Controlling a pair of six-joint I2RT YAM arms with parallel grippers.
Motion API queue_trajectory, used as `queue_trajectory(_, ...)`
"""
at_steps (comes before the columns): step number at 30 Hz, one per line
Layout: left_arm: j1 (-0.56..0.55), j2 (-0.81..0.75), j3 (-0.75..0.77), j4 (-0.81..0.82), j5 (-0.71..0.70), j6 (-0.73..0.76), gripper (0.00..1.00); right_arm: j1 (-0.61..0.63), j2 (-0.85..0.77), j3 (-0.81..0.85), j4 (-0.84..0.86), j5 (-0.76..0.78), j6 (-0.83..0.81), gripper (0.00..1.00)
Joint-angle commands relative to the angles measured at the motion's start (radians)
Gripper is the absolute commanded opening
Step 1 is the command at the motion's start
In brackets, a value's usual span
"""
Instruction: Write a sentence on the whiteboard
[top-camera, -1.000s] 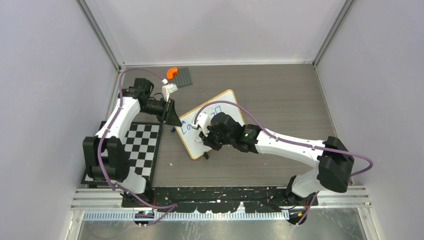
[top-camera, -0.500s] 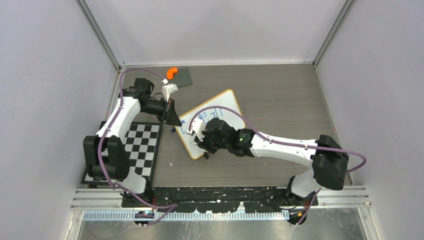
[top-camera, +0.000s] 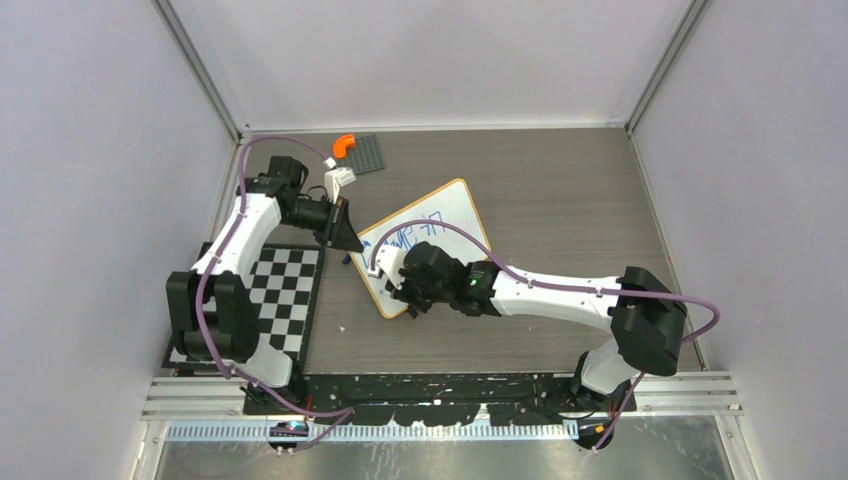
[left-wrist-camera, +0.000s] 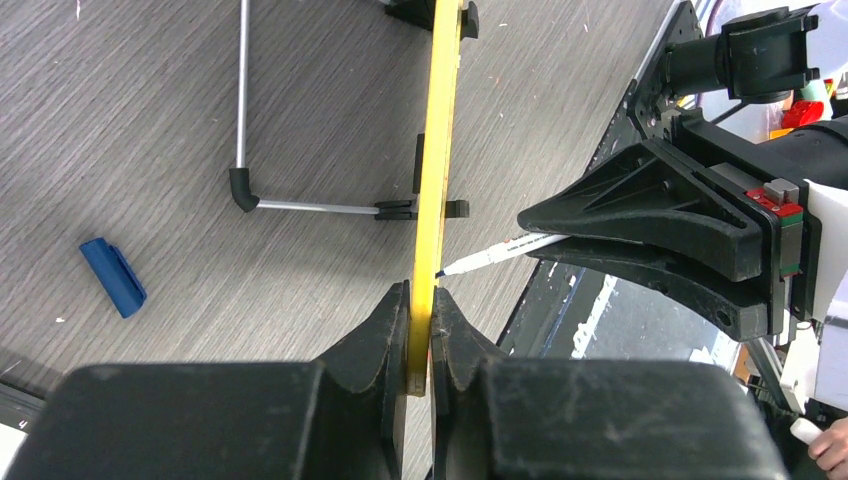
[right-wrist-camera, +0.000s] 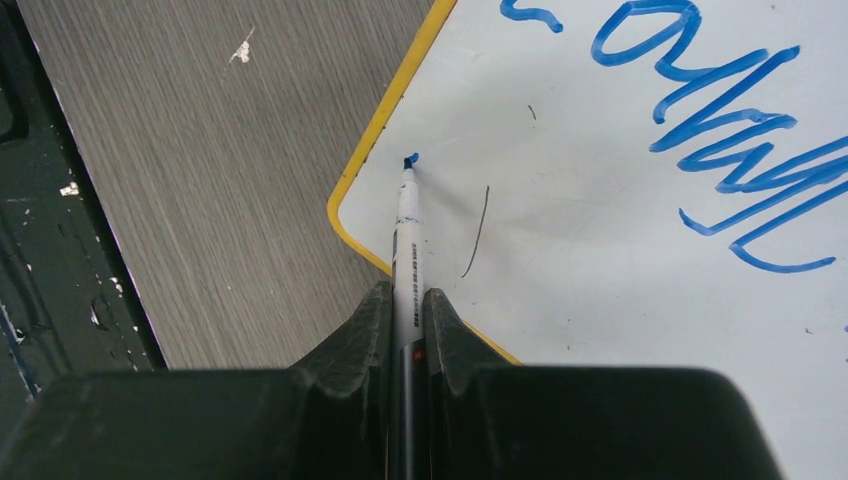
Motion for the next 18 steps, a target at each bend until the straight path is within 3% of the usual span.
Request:
queue_trajectory(1, 0.003, 0.003, 0.006, 0.021, -0.011, 0.008, 0.05, 0.002, -0.007, 0.034, 0.018, 0.082, -0.023, 0.0)
queue_trajectory(18, 0.003, -0.002, 0.006, 0.017, -0.009, 0.007, 0.0, -0.032, -0.049, 0.048, -0.009, 0.122, -0.044, 0.0)
